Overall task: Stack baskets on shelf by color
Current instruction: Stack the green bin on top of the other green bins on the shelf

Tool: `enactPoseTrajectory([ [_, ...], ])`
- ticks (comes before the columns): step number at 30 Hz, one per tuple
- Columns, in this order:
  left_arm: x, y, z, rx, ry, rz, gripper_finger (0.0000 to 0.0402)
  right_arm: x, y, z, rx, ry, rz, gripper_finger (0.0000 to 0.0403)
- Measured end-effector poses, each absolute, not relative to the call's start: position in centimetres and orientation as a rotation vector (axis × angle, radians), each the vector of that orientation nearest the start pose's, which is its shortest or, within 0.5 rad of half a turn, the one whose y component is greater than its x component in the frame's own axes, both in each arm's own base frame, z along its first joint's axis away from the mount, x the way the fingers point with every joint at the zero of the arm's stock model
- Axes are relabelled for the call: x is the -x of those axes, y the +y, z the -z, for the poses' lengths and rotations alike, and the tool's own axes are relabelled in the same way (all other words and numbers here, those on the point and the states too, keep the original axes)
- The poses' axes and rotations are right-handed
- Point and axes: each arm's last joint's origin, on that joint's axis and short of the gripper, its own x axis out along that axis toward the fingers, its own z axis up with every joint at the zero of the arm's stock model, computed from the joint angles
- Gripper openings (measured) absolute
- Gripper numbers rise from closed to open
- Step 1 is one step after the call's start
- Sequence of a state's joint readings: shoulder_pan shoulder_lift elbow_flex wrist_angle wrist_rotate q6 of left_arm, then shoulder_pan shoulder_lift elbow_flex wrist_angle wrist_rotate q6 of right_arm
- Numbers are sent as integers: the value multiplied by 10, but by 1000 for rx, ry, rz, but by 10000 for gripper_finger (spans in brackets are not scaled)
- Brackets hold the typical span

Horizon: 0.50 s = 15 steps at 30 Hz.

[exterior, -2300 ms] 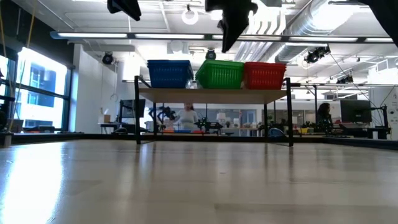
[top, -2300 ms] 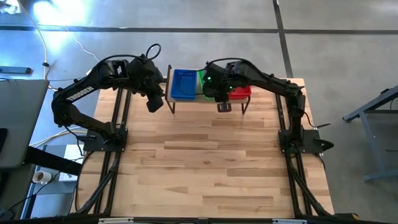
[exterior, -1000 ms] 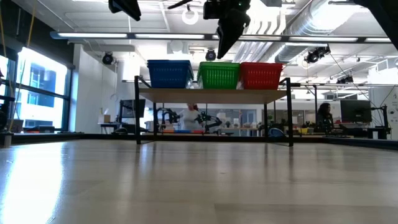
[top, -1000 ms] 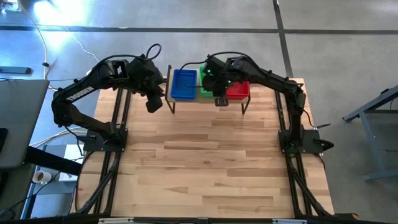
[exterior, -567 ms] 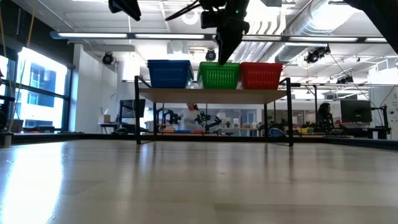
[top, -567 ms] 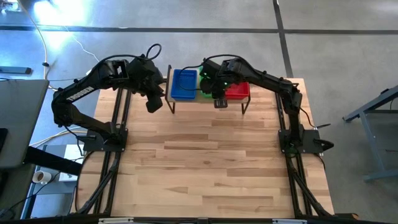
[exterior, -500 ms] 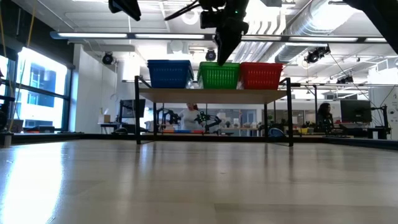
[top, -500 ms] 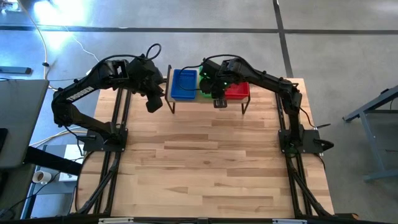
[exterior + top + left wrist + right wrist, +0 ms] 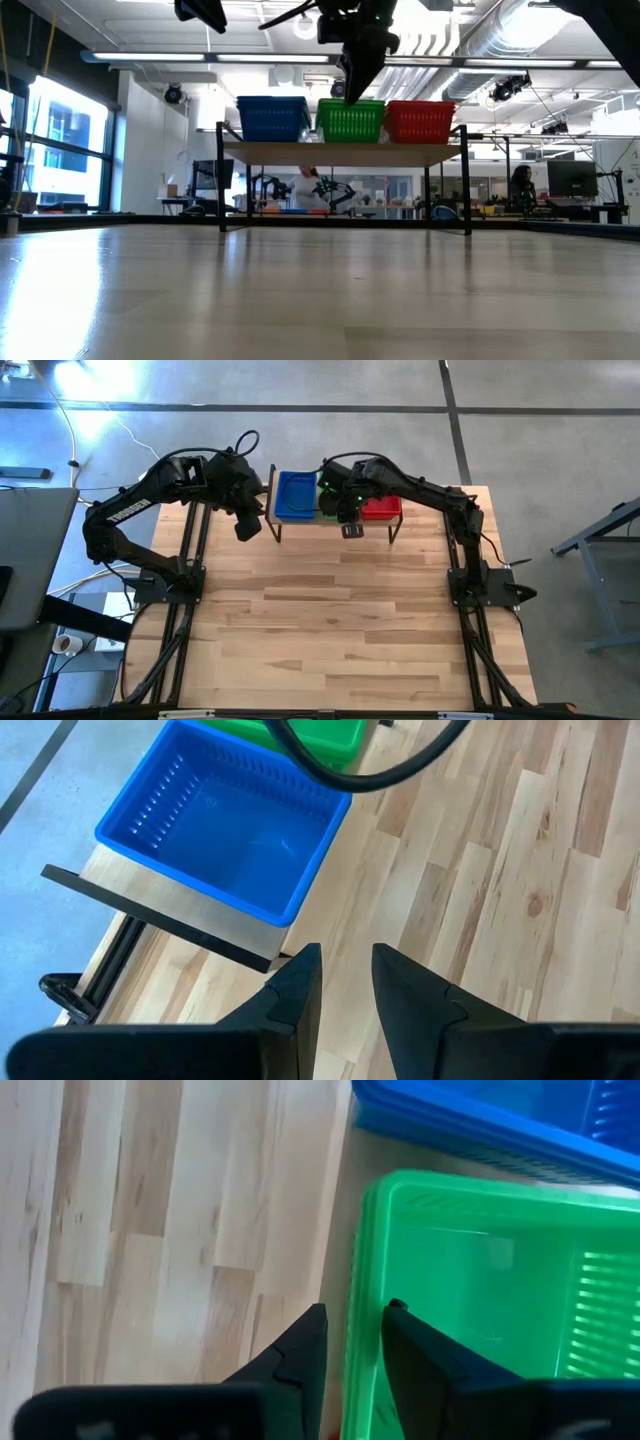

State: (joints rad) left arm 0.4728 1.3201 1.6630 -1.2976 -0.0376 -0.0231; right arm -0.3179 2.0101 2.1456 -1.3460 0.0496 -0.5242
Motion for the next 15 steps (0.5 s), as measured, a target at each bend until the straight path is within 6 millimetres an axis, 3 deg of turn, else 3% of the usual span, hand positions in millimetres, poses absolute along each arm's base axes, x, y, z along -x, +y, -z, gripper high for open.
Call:
enactPoseTrajectory([
  [6, -196, 102, -419, 229, 936, -482, 82, -384, -128, -344, 292, 1225, -3, 58],
  [15, -196, 102, -419, 231, 935, -483, 82, -386, -127, -343, 258, 1205, -23, 55],
])
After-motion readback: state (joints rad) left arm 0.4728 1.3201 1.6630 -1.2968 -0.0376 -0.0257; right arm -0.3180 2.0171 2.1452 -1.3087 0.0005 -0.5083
